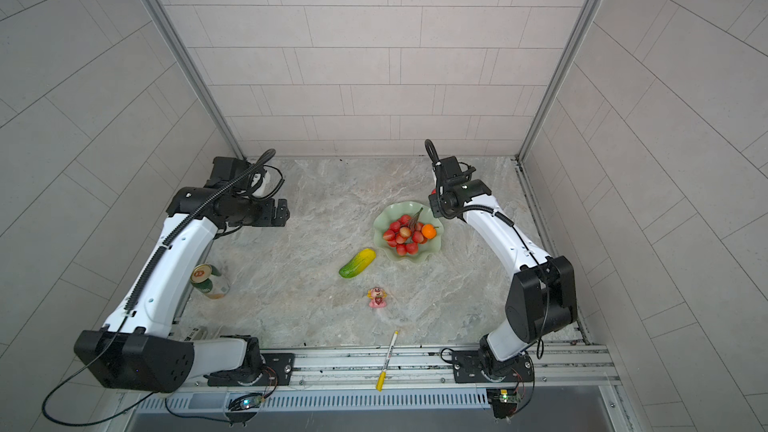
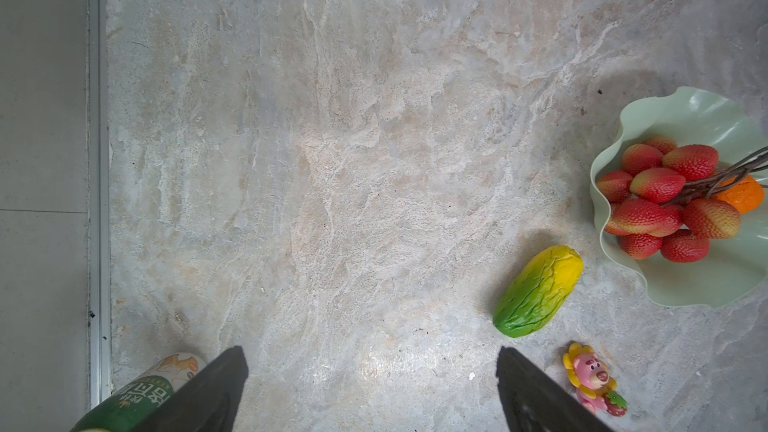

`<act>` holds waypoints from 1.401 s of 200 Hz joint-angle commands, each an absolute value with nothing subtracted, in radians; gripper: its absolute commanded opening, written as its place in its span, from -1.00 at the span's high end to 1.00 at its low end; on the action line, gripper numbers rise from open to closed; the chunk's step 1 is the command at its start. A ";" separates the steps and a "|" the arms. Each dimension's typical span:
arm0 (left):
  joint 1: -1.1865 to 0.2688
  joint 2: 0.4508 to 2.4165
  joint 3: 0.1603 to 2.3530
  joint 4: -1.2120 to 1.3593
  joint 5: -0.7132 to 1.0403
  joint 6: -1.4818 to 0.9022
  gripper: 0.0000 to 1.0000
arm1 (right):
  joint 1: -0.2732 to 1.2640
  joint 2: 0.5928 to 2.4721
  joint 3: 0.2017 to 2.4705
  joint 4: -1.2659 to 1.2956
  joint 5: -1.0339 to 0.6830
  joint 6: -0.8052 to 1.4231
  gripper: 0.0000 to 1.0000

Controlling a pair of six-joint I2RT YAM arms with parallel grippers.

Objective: Place and organize the fake fruits in the fruit bowl
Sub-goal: 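Lift the mango with the right gripper and carry it to the bowl, then lower the mango into the bowl beside the lychees with the right gripper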

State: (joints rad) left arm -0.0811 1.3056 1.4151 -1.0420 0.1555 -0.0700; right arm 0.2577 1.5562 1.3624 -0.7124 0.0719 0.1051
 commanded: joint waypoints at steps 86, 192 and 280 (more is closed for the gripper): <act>-0.083 1.305 1.417 -1.042 0.155 -0.057 -1.00 | 0.222 1.770 1.438 -0.694 -0.064 0.161 0.99; -0.083 1.326 1.438 -1.047 0.166 -0.057 -1.00 | 0.258 1.834 1.445 -0.673 -0.086 0.145 0.84; -0.083 1.323 1.439 -1.049 0.168 -0.057 -1.00 | 0.275 1.878 1.476 -0.687 -0.092 0.132 0.53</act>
State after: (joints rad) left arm -0.0811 1.3201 1.4151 -1.0447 0.1646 -0.0696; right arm 0.2684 1.8679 1.4540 -0.6632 -0.0937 0.1390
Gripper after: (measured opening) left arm 0.999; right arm 0.355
